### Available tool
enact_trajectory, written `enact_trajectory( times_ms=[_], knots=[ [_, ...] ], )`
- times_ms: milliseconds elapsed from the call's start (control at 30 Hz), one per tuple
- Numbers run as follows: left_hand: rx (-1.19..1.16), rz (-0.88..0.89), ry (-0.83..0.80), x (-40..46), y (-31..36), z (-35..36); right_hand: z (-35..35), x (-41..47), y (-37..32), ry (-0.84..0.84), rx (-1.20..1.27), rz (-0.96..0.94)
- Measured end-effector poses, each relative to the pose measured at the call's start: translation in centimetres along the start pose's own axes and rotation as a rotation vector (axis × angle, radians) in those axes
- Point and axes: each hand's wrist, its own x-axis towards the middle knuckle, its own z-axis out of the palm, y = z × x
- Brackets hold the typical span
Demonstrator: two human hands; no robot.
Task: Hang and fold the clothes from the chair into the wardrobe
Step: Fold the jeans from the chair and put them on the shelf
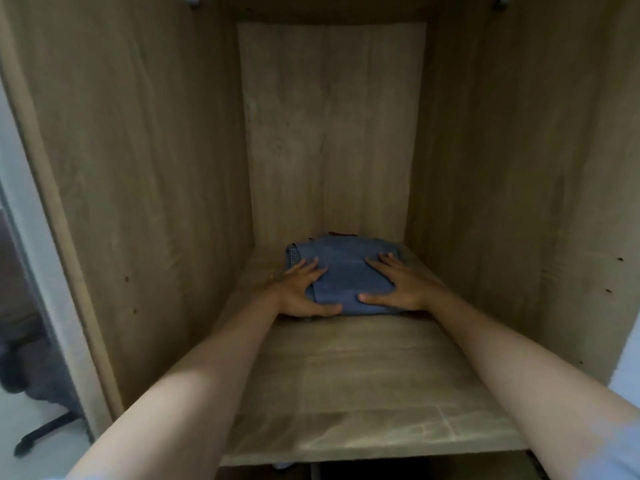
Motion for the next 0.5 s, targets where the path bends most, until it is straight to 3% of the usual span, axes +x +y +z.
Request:
enact_trajectory(
  times_ms=[200,367,500],
  knots=[
    [-0.044,-0.083,0.071,5.7,-1.4,-0.1,-0.8,4.1,1.4,0.022,0.121,-0.018],
    [-0.25,-0.075,0.269,7.5,-2.6,1.0,-0.5,7.6,3.4,0.367,0.595,0.045],
    [-0.325,-0.055,0.401,8.1,-3.5,0.9,-0.7,8.6,4.2,0.462,0.592,-0.005]
  ],
)
